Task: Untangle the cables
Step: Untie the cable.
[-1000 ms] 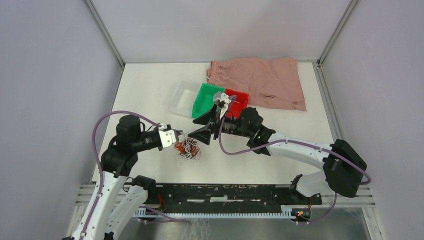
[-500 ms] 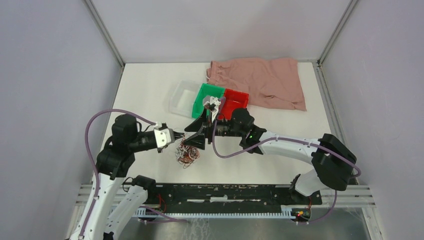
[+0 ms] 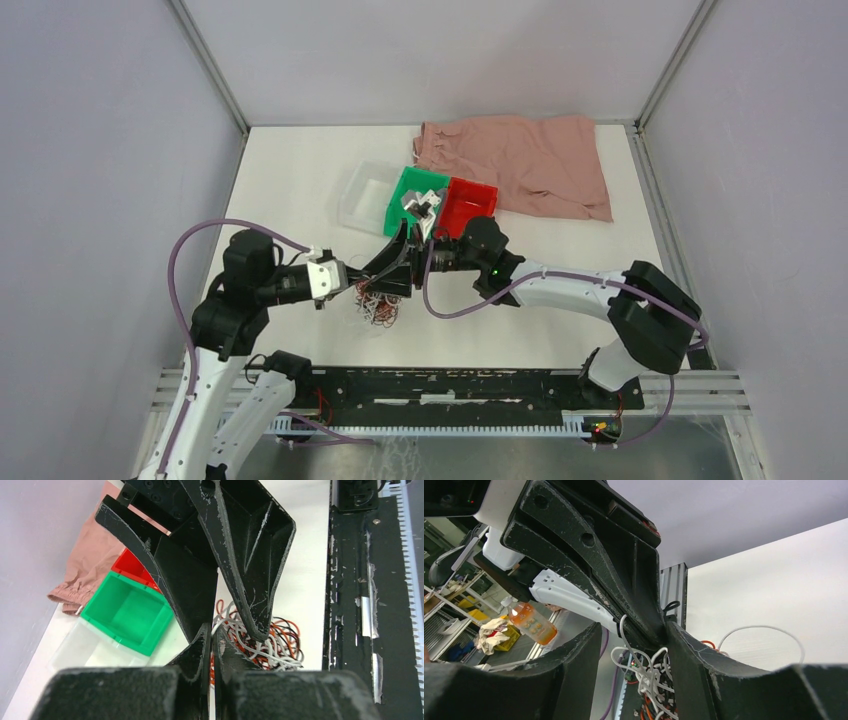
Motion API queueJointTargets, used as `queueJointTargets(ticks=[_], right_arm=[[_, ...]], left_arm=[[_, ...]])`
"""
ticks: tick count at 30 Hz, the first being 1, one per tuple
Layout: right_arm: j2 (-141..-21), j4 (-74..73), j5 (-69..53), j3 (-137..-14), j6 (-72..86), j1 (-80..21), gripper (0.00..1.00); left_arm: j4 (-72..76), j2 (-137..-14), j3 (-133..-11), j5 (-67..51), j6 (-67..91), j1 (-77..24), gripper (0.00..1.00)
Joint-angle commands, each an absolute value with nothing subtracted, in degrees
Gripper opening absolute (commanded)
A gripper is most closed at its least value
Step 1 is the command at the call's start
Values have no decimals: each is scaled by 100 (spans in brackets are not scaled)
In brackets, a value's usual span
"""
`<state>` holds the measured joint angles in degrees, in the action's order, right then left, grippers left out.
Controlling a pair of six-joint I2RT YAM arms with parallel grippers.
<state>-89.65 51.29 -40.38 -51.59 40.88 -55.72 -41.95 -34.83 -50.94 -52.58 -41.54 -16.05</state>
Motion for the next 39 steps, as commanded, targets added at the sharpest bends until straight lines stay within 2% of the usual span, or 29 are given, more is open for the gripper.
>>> queueJointTargets(ticks=[1, 9, 13, 19, 33, 39], right_arm=[[-8539, 5250, -4419, -5069, 4249, -5584, 57], [-8593, 5045, -4567, -5023, 4416, -5586, 56], [-8310, 3957, -4386, -4972, 3737, -5583, 57], [-7909, 3209, -4154, -5030, 3172, -5582, 64], [-8749, 5413, -4290, -5164, 4491, -5640, 62], [-9143, 6587, -4293, -5191, 5297, -5680, 56]], left_arm=[[-4150, -3450, -5265, -5366, -4296, -1622, 3], [-4149, -3446, -5293, -5396, -4345, -1619, 3], [-4152, -3461, -5347, -5421, -4325, -1617, 3], [-4143, -3521, -5364, -5440, -4298, -1617, 3], [-3907, -3564, -5390, -5450, -4113, -1617, 3], [-3902, -3595, -5384, -5454, -4151, -1622, 3]])
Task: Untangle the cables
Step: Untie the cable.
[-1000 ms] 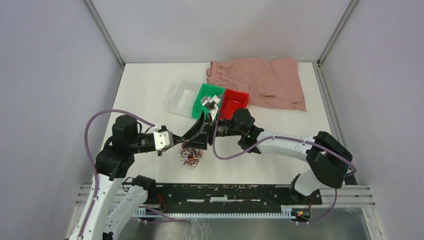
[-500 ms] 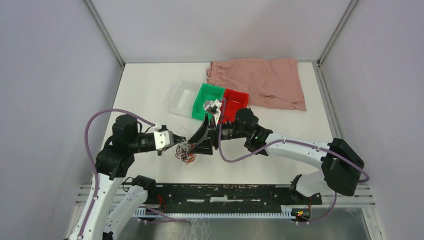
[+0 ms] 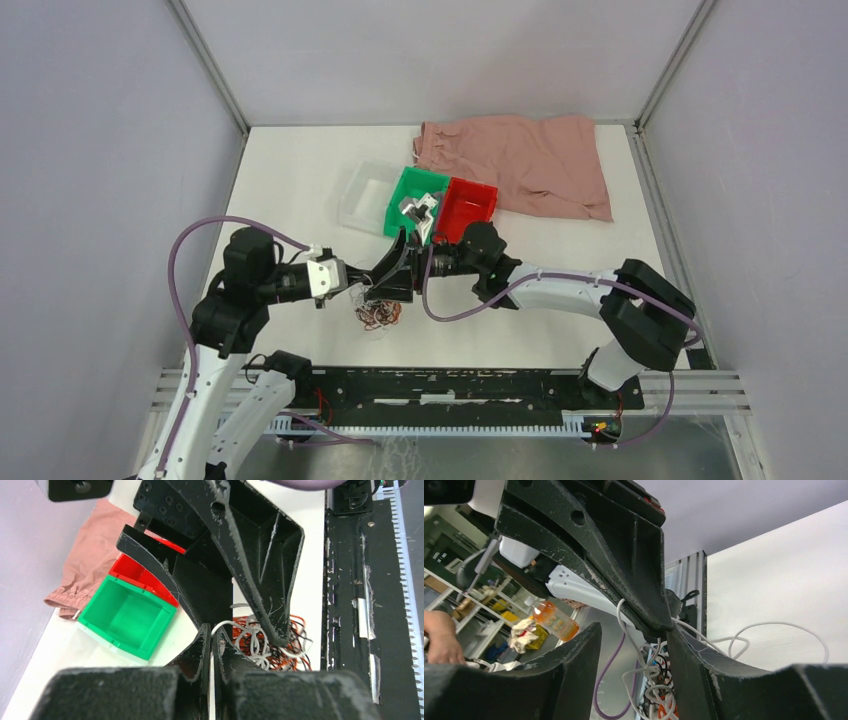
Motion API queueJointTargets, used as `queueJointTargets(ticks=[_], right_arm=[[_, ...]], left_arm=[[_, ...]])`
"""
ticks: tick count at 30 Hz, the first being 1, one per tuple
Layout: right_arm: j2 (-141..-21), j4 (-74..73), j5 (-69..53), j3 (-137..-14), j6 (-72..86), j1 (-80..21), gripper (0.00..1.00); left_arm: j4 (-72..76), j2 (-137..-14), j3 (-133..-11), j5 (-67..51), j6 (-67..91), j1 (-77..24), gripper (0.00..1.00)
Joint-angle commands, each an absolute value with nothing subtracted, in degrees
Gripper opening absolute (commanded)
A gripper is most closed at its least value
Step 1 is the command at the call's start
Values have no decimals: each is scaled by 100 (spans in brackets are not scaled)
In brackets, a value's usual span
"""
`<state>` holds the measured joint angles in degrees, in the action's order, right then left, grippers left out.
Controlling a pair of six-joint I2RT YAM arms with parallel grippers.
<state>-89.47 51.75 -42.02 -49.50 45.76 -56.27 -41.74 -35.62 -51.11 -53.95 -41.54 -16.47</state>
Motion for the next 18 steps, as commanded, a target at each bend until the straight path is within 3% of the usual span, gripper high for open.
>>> queueJointTargets(ticks=[1, 7, 18], right_arm=[[-9193, 6774, -4278, -5194, 5432, -5685, 55], [-9472, 7299, -4324, -5224, 5836, -5741, 43], [-10373, 8249, -4185, -5269, 6621, -5821, 48]], left_arm=[[-3902, -3606, -5386, -5445, -4163, -1618, 3], [-3570, -3557, -5277, -5245, -4158, -1622, 3], [-2791, -4001, -5725, -4864, -3976, -1618, 3]])
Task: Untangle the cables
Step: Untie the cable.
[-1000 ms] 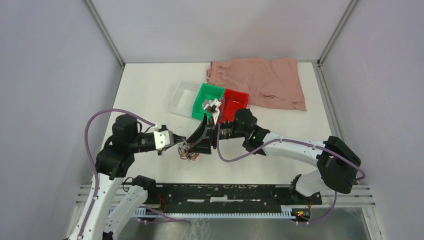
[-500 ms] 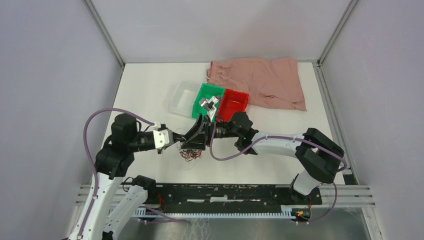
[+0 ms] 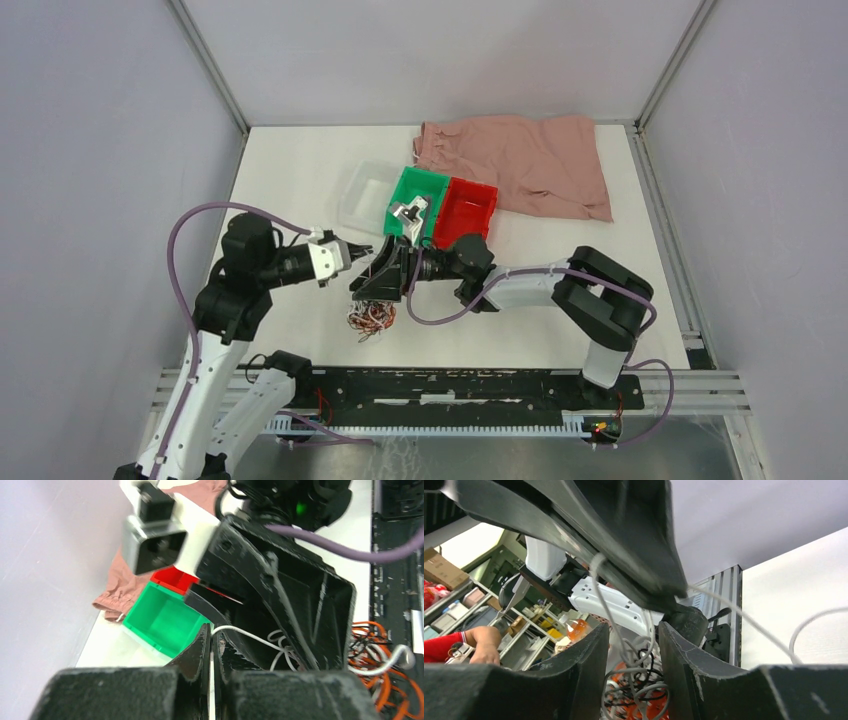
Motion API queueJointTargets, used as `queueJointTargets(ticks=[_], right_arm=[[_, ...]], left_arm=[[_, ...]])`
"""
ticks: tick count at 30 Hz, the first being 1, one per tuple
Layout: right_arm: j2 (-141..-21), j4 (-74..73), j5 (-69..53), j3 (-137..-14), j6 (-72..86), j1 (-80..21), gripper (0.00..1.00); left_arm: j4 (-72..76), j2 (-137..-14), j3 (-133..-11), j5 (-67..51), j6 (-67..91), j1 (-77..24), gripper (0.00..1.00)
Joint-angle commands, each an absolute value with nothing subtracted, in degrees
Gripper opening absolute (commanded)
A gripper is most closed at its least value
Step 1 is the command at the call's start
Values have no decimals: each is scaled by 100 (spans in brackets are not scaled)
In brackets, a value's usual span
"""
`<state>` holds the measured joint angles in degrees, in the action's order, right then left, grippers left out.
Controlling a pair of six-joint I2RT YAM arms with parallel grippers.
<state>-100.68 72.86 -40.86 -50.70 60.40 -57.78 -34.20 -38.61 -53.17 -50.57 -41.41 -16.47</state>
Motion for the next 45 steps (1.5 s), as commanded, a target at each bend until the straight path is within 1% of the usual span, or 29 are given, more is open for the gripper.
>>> queueJointTargets(ticks=[1, 5, 10, 14, 18, 26, 33, 38, 41, 45], right_arm=[[-10425, 8260, -4184, -5274, 6629, -5826, 47], [-10472, 8110, -4088, -5098, 6407, -5828, 45], [-10355, 7644, -3999, -4856, 6043, -5831, 39], [-10237, 7225, -4025, -4693, 5787, -5834, 39], [-10148, 6611, -4051, -4585, 5453, -5898, 42], [-9750, 4785, -3701, -4527, 4195, -6085, 43], [-9607, 3968, -3351, -4576, 3614, -6159, 45], [-9591, 3542, -2870, -4589, 3301, -6181, 47], [-9541, 2989, -2467, -4653, 3012, -6186, 50], [-9508, 2903, -2183, -4588, 2892, -6197, 56]], left_arm=[[-2710, -4007, -5742, -4804, -3950, -1615, 3], [-2503, -4034, -5901, -4657, -3852, -1617, 3], [-2490, -4084, -6210, -4498, -3861, -1622, 3], [-2377, -4176, -6527, -4210, -3958, -1618, 3], [-1883, -4325, -6813, -3722, -4032, -1617, 3], [-1171, -4779, -7634, -2965, -4204, -1618, 3], [-798, -5202, -8460, -2440, -4598, -1617, 3], [-613, -5390, -8951, -2408, -4643, -1617, 3], [-533, -5426, -9078, -2500, -4794, -1618, 3], [879, -5434, -8902, -1969, -4599, -1617, 3]])
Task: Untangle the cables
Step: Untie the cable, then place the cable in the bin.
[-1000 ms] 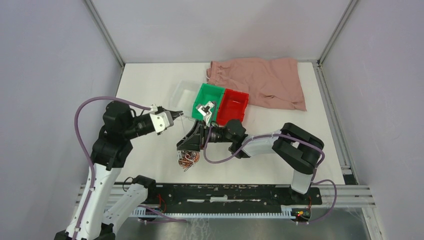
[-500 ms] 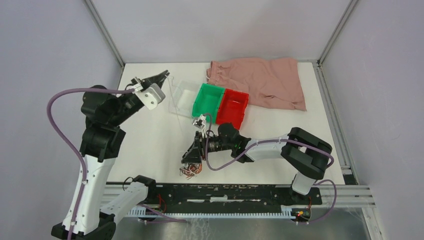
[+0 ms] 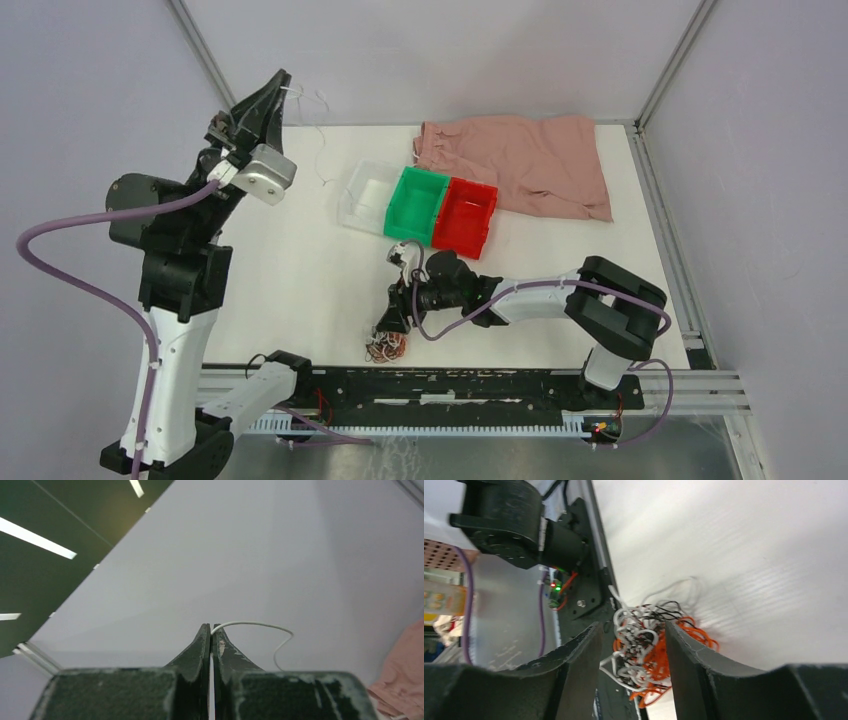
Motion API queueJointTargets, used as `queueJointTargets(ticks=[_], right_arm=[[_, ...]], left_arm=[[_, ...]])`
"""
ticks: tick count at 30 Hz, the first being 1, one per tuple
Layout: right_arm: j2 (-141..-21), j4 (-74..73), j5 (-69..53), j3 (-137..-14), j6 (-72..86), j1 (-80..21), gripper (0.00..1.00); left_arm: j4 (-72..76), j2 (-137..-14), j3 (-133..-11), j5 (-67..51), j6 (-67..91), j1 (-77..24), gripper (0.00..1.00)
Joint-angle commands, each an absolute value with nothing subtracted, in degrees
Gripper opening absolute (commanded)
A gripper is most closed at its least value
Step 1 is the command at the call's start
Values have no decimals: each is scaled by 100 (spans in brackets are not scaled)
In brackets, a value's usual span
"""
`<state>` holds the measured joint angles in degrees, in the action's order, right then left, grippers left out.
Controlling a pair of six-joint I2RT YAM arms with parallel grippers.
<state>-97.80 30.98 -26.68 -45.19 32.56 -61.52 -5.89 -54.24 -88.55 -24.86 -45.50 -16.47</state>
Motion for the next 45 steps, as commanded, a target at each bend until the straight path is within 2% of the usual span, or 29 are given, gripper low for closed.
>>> queueJointTargets(ticks=[1, 4, 7, 11, 15, 21, 27, 38, 45], right_arm=[[-9452, 2924, -2099, -4573, 2892, -6192, 57], [-9094, 2875, -1894, -4625, 2775, -6191, 63], [-8531, 2217, -1534, -5022, 2340, -6182, 74], [-7718, 1208, -1376, -5713, 1659, -5991, 79], [-7151, 920, -1689, -6040, 1566, -5451, 82], [-6963, 1313, -2248, -5983, 1912, -4976, 82], [-6848, 992, -1804, -5850, 1889, -4797, 78], [-6824, -562, 278, -6035, 1918, -4090, 71], [-6876, -486, 137, -6085, 2073, -3644, 71]], left_arm=[[970, -5453, -8948, -1935, -4514, -1619, 3], [312, -5488, -9271, -2325, -4236, -1616, 3], [-52, -5312, -9070, -3025, -3924, -1617, 3], [-436, -5015, -8647, -3907, -3502, -1624, 3], [-493, -4742, -8047, -4674, -3127, -1623, 3], [-18, -4678, -7168, -5232, -2088, -1617, 3], [356, -5185, -6880, -5203, -1733, -1771, 3], [767, -6442, -7358, -4714, -1990, -2986, 3], [998, -7244, -8118, -4525, -2333, -3092, 3]])
